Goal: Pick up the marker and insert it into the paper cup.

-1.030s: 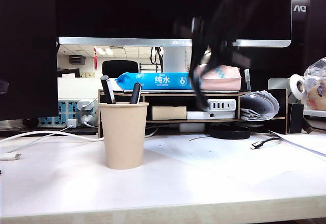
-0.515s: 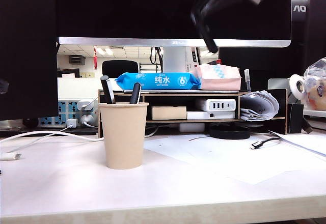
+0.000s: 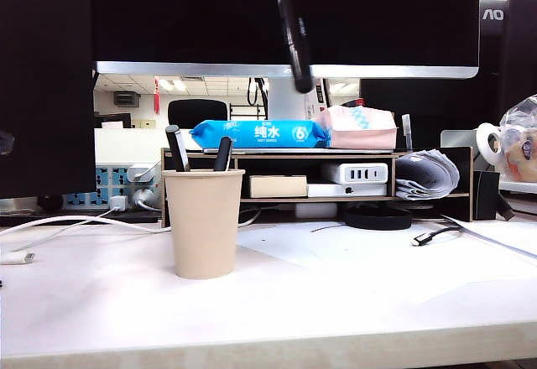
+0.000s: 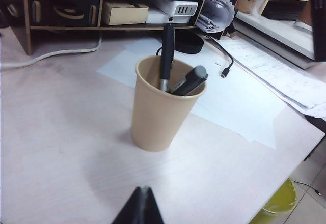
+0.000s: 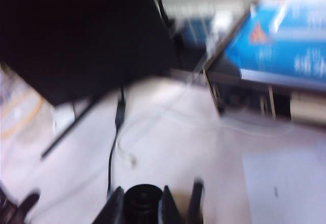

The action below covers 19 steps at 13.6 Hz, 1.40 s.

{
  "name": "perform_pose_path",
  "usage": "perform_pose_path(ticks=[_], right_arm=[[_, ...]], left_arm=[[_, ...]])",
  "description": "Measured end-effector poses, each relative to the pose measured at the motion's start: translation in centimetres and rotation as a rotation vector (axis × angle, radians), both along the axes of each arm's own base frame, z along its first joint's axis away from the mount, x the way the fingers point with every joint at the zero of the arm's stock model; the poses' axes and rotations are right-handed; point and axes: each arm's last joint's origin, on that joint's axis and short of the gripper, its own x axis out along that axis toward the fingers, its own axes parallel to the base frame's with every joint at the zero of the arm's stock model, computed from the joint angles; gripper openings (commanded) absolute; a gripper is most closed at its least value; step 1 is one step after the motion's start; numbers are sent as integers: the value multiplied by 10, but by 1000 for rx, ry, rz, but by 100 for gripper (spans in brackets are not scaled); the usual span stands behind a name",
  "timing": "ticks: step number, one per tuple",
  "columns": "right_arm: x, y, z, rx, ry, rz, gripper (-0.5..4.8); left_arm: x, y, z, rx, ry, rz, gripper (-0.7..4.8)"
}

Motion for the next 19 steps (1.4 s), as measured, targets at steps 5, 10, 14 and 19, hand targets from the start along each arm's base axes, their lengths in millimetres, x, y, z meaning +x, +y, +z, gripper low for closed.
perform_pose_path(ticks=[5, 10, 14, 19], right_arm=[[25, 36, -34, 132, -189, -36, -6], [44, 54, -64, 140, -200, -30, -6], [49, 59, -77, 98, -190, -26, -6], [53, 61, -89, 27, -196, -22, -6]], left_arm=[[0, 0, 0, 0, 1, 0, -5], [0, 0, 0, 0, 1, 0, -5], [0, 0, 0, 0, 1, 0, -5], [0, 0, 0, 0, 1, 0, -5]])
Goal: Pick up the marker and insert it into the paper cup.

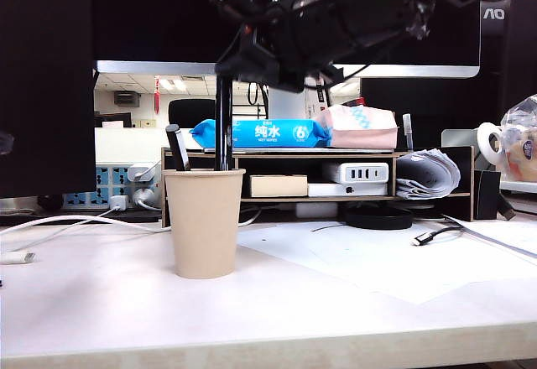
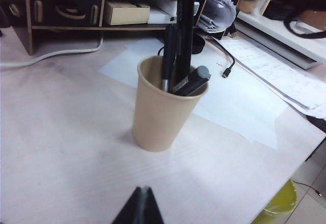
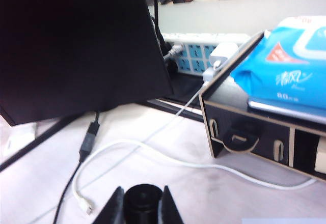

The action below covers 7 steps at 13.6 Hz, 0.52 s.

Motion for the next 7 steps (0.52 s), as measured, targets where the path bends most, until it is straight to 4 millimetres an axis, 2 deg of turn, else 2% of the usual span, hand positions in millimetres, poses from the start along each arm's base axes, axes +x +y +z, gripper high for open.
perform_pose_path(ticks=[4, 7], right_arm=[[6, 5, -19, -39, 39, 0, -6], [7, 6, -23, -49, 41, 1, -6]], left_arm=[[0, 0, 0, 0, 0, 0, -5], [0, 0, 0, 0, 0, 0, -5]])
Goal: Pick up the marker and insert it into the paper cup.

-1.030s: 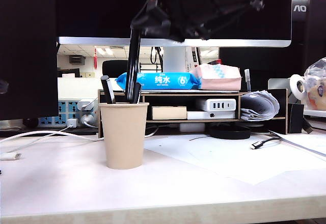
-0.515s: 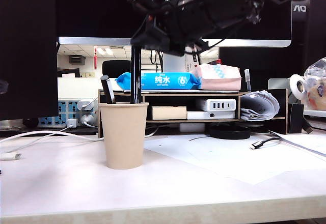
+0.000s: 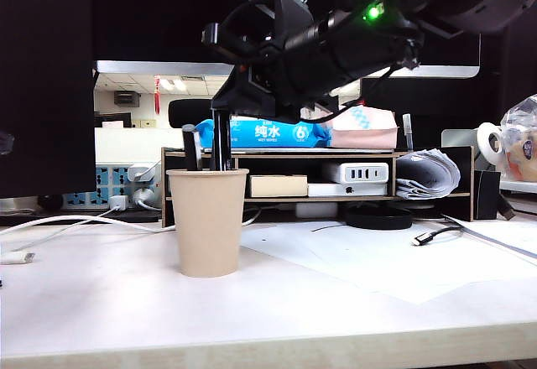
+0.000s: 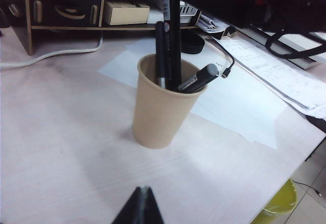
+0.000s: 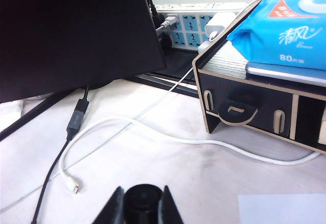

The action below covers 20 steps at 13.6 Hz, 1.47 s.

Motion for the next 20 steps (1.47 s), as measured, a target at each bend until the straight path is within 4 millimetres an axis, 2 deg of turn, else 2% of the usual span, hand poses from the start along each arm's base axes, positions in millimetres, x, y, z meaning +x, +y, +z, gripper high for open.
perform_pose_path(ticks=[5, 8, 10, 11, 13, 17, 18, 20], right_arm=[[0, 0, 0, -4, -6, 5, -5], [0, 0, -1, -7, -6, 9, 60], [0, 0, -1, -10, -3, 8, 65], [0, 0, -1, -11, -1, 9, 120], [-1, 1, -1, -13, -3, 33, 155], [-1, 1, -2, -14, 1, 49, 159], [-1, 1, -2, -14, 1, 51, 181], [-1, 1, -1, -14, 1, 51, 184]], left_arm=[[0, 0, 0, 0, 0, 0, -5], [0, 0, 0, 0, 0, 0, -5], [0, 0, 0, 0, 0, 0, -5], [0, 0, 0, 0, 0, 0, -5], [0, 0, 0, 0, 0, 0, -5], [0, 0, 0, 0, 0, 0, -5], [0, 0, 0, 0, 0, 0, -5], [0, 0, 0, 0, 0, 0, -5]])
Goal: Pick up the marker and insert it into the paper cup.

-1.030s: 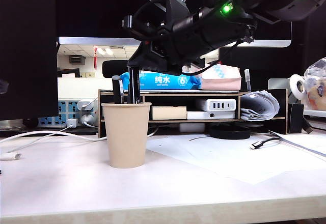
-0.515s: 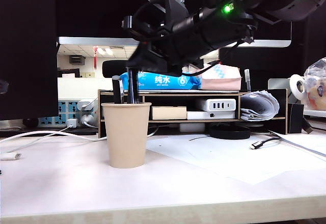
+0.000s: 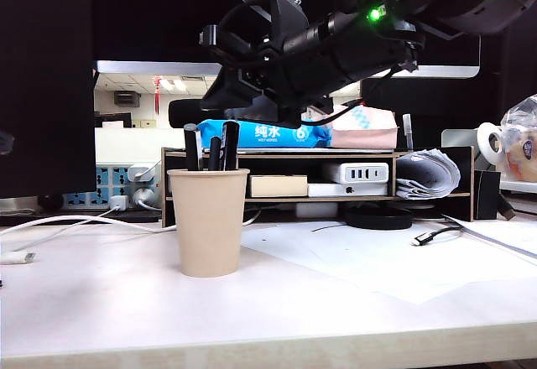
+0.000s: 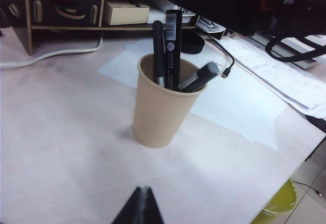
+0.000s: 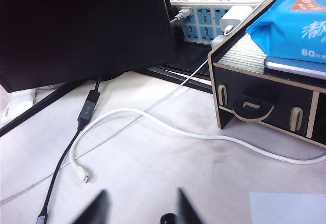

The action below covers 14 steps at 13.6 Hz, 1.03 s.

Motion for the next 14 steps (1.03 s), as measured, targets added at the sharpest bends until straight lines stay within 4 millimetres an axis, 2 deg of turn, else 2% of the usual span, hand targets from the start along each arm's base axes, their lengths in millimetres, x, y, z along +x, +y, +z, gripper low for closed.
perform_pose_path(ticks=[2, 4, 6, 7, 10, 12, 14], right_arm=[[-1, -1, 4, 2, -2, 0, 183], [-6, -6, 22, 33, -45, -12, 169], [-12, -16, 45, 39, -127, -46, 76], [-15, -22, 53, 35, -142, -57, 8], [-41, -58, 90, -61, -138, -204, 5], [-55, -71, 91, -162, -113, -247, -1], [-80, -90, 71, -219, -69, -241, -1]], left_arm=[[0, 0, 0, 0, 0, 0, -5], [0, 0, 0, 0, 0, 0, -5], [0, 0, 0, 0, 0, 0, -5], [0, 0, 0, 0, 0, 0, -5], [0, 0, 0, 0, 0, 0, -5], [0, 0, 0, 0, 0, 0, -5], [0, 0, 0, 0, -1, 0, -5]])
